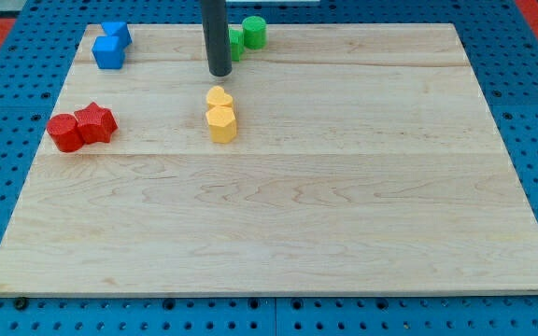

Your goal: Move the yellow blocks slightly downwardsof the board

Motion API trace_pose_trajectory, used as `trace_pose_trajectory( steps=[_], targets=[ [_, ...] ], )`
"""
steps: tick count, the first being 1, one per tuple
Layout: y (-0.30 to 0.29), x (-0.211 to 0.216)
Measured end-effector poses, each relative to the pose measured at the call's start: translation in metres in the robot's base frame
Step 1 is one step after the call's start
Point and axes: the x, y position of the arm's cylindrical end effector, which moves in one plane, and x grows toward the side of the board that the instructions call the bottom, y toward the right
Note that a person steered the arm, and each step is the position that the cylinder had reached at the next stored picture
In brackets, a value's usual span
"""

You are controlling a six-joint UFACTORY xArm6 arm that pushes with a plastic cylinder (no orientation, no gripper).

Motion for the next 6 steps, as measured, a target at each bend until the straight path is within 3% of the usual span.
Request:
trace_pose_trajectory(
  steps=[4, 6],
  targets=[
    [-0.012, 0.073],
    [-0.013, 0.065]
  ],
)
